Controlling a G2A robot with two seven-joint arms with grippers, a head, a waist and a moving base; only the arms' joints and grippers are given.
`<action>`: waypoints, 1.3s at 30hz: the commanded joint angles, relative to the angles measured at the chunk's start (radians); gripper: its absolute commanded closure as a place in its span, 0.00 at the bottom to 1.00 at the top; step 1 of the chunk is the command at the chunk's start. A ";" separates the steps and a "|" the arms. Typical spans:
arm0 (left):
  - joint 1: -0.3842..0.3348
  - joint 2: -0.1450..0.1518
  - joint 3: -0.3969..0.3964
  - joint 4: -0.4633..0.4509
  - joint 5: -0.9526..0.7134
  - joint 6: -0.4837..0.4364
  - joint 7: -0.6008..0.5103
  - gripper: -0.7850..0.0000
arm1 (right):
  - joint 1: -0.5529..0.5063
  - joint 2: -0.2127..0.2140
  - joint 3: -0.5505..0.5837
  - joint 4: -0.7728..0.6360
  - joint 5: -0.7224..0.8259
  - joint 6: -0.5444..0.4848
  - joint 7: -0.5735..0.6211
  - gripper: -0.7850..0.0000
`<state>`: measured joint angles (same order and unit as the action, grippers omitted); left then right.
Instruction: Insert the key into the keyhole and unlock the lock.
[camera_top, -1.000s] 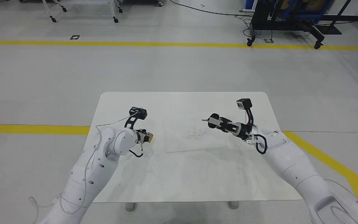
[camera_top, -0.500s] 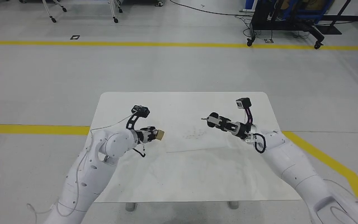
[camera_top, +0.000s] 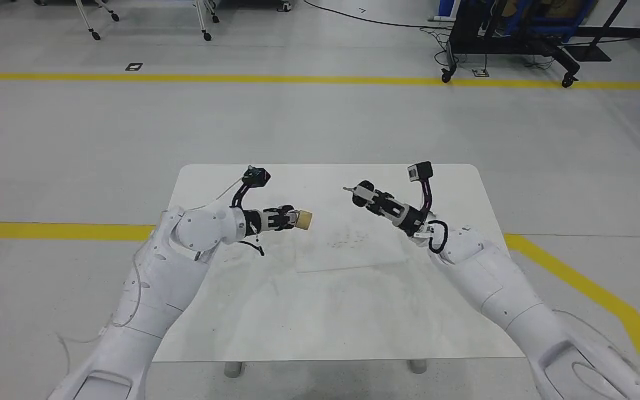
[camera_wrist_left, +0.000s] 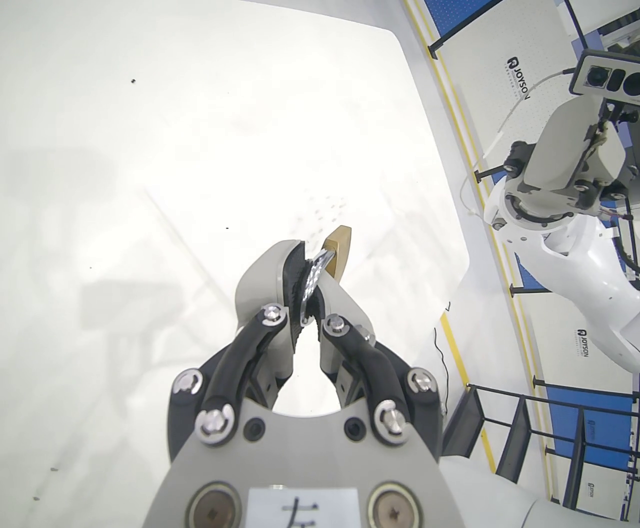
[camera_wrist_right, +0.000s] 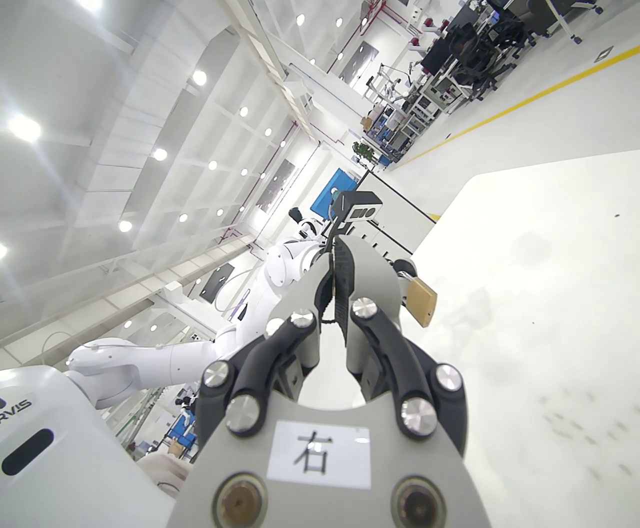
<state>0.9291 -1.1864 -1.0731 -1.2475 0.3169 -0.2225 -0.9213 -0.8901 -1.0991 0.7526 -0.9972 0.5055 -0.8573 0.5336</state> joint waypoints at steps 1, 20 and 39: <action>0.000 0.000 0.000 0.000 0.000 0.000 -0.001 1.00 | 0.000 0.000 0.000 0.000 0.000 0.000 0.000 1.00; -0.203 -0.096 0.095 0.477 -0.835 -0.096 -0.444 1.00 | 0.027 -0.104 -0.084 0.024 0.080 0.003 -0.067 1.00; -0.354 -0.181 0.166 0.762 -0.942 -0.097 -0.501 1.00 | 0.068 -0.175 -0.078 0.168 0.234 -0.088 0.210 1.00</action>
<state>0.5793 -1.3647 -0.9082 -0.4915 -0.6213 -0.3289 -1.4200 -0.8213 -1.2741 0.6699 -0.8319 0.7304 -0.9442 0.7336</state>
